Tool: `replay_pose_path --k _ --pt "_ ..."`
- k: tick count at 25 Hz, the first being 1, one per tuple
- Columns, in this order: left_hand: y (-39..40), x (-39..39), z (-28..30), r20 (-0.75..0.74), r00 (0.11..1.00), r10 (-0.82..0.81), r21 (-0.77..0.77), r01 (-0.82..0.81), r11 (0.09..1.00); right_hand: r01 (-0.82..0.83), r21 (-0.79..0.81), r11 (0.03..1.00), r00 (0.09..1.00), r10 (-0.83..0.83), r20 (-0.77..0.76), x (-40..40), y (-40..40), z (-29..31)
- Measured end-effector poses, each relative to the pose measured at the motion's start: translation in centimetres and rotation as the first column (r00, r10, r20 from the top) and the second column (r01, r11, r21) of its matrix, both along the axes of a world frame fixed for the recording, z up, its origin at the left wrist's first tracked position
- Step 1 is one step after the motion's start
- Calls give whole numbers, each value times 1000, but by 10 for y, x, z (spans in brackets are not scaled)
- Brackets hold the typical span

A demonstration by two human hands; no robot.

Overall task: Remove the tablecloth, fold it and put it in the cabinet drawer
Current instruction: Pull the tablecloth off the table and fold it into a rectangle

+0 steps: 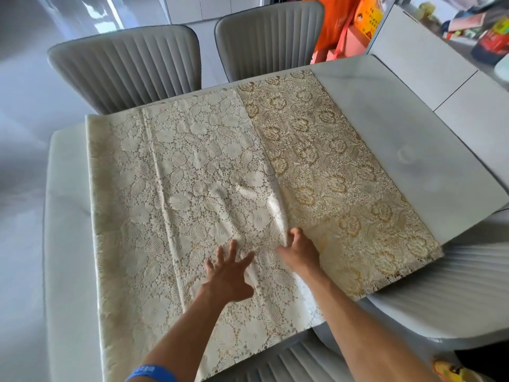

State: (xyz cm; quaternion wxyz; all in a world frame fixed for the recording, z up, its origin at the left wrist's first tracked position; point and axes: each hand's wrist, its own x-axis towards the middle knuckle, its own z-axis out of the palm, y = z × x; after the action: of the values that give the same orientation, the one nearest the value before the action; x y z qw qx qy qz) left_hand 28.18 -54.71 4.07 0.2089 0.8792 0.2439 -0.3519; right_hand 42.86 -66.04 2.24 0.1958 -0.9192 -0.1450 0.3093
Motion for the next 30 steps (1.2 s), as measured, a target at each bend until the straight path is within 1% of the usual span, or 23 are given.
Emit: replay_pose_path --k 1,2,3,4,5,6,8,9,10,11,12,13,14,16,18,25,30 --pt "1 0 0 0 1000 1 -7 -1 1000 83 91 992 994 -76 -78 2 1 2" --pt "1 1 -1 5 1000 0 -13 0 1000 194 176 965 974 -169 -149 5 0 3" --pt "1 1 -1 13 1000 0 -17 1 1000 320 242 916 936 -267 -230 6 -1 4" --pt "1 0 -2 23 1000 2 -19 -1 1000 428 264 864 886 -343 -313 8 -2 6" --pt "0 -1 -2 33 999 6 -19 -5 1000 492 243 836 842 -386 -376 10 -2 8" --pt "0 -3 -3 47 999 17 -23 -16 1000 515 198 834 814 -404 -417 13 -1 9" --pt "4 -6 -5 110 991 71 -28 -68 997 529 166 832 788 -409 -459 22 6 9" --pt "7 -8 -6 158 984 82 -9 -82 997 542 208 814 792 -412 -451 29 10 8" --pt "10 -10 -8 210 976 63 31 -72 997 531 272 802 821 -410 -397 36 12 6" --pt "11 -13 -11 250 968 33 83 -55 995 457 320 830 881 -372 -294 44 14 3" --pt "9 -16 -15 270 963 13 119 -47 992 349 320 881 935 -306 -177 50 14 1" --pt "4 -17 -20 279 960 19 132 -58 990 254 292 922 967 -242 -78 56 12 -2" --pt "-2 -17 -24 282 958 42 131 -82 988 193 260 946 980 -197 -11 61 9 -4" --pt "-15 -7 -29 288 954 81 112 -118 987 145 235 961 984 -165 67 75 3 -6" --pt "-33 23 -28 313 944 105 79 -136 988 117 216 969 982 -146 121 100 -9 -4" --pt "-77 136 -31 360 927 104 45 -128 991 130 175 976 968 -162 189 223 -64 -12" --pt "-97 193 -37 336 940 64 60 -90 994 162 148 976 957 -192 217 291 -94 -22"
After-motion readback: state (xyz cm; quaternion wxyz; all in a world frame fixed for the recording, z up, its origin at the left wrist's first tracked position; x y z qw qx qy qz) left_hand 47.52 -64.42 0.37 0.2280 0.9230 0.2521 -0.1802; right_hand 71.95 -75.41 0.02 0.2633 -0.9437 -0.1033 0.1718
